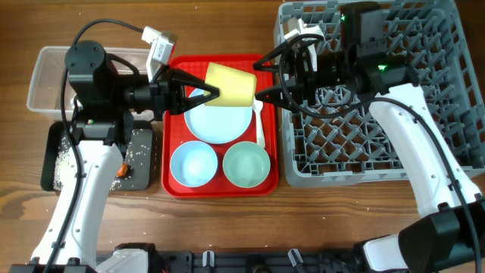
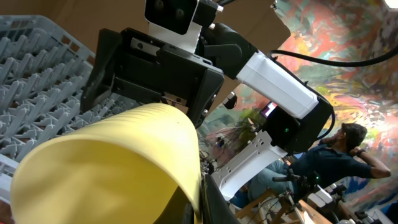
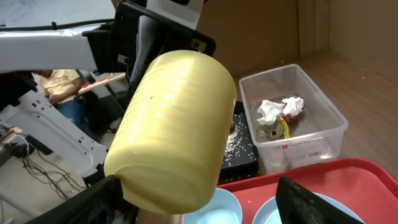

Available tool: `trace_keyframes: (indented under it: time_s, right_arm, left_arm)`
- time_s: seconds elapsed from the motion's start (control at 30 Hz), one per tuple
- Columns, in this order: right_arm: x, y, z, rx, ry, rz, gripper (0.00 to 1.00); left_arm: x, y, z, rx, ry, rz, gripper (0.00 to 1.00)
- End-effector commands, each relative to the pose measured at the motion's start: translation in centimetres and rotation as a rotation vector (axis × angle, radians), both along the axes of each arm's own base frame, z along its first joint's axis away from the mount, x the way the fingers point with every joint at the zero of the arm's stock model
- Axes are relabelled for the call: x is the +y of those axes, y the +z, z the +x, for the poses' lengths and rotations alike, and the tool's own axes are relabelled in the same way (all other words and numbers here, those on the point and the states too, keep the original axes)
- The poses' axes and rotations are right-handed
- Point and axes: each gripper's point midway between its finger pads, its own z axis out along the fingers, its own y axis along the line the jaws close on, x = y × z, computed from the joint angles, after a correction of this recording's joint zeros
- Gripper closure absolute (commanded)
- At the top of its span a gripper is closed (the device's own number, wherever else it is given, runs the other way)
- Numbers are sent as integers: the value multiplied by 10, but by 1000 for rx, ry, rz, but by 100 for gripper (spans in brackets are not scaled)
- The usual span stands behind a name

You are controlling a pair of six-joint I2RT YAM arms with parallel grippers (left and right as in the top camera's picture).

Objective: Sort waste into correct bins and load items into the dishwasher rack

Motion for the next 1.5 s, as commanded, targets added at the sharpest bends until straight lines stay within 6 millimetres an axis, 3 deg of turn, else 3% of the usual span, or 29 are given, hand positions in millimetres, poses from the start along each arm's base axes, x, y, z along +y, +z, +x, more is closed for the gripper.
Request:
trace_keyframes:
  time_s: [0.0, 0.2, 0.67, 1.47]
  right_arm:
    - [14, -1, -11, 35, 59, 15, 14]
    - [13, -3, -12, 52, 58, 10, 0]
    - [14, -1, -11, 27, 61, 17, 4]
    - [44, -11, -20, 1, 128, 9, 10]
  left_arm:
    - [-6, 4, -6, -7, -39, -1, 96]
    - [-6, 4, -7, -7, -39, -1, 96]
    - [-6, 4, -6, -7, -39, -1, 96]
    - [-6, 4, -6, -7, -39, -1, 96]
